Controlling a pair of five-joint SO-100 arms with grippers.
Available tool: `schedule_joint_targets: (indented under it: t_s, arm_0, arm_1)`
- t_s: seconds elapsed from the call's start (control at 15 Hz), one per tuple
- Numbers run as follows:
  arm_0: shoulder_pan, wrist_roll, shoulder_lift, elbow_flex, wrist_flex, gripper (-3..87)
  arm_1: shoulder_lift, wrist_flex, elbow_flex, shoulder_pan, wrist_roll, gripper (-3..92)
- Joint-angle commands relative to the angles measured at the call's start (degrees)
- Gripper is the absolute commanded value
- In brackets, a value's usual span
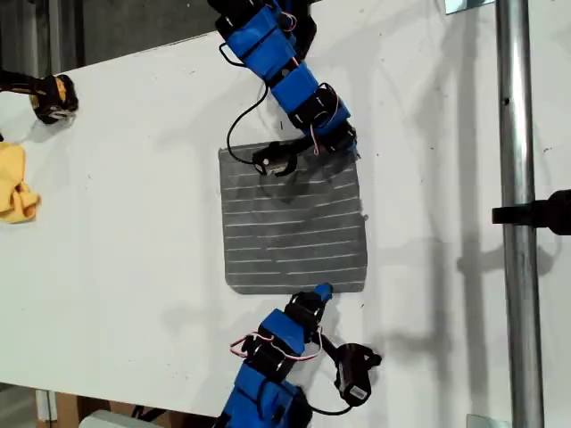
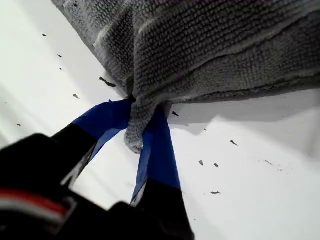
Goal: Grasp corners of a towel and fold twice.
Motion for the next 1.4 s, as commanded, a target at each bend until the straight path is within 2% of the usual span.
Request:
schedule_joint_targets:
  t_s: [0.0, 0.13, 0.2, 0.33, 0.4, 0.47, 0.67, 0.93, 1.13, 1.33]
  arm_0:
    - [2.5, 3.6, -4.1, -8.0, -4.9, 3.8]
    - [1.9, 4.0, -5.1, -8.3, -0.2, -1.8]
    - [1.3, 4.0, -5.1, -8.3, 1.9, -1.8]
    - [1.0, 5.5, -5.5, -8.0, 2.1, -1.3]
    - [1.4, 5.4, -5.4, -8.0, 1.2, 14.8]
    - [2.2, 5.2, -5.4, -8.3, 1.1, 25.9]
    - [3.1, 10.9, -6.2, -9.4, 1.2, 29.1]
    - [1.2, 15.4, -16.1, -14.8, 11.6, 32.6]
    - [0.2, 16.1, -32.1, -31.7, 21.0, 33.8]
    - [-0.4, 15.6, -39.2, -42.9, 22.9, 32.9]
  arm_1:
    - [1.8, 0.3, -0.5, 0.8, -0.4, -0.2]
    - [2.6, 0.4, -0.6, 0.4, -0.4, -0.2]
    - [2.6, 0.4, -0.7, 0.3, -0.4, -0.2]
    - [2.8, 0.4, -1.0, 0.0, -0.4, -0.2]
    - [3.0, 0.5, -1.0, -0.3, -0.4, -0.2]
    - [3.3, 0.5, -1.1, -0.4, -0.3, -0.2]
    - [3.5, 0.6, -1.1, -0.4, -0.4, -0.2]
    - [4.3, 0.5, -1.2, -0.2, -0.4, -0.2]
    - [4.6, 0.7, -1.2, -0.8, 0.1, -0.2]
    - [4.7, 0.8, -1.2, -1.2, 0.5, -0.2]
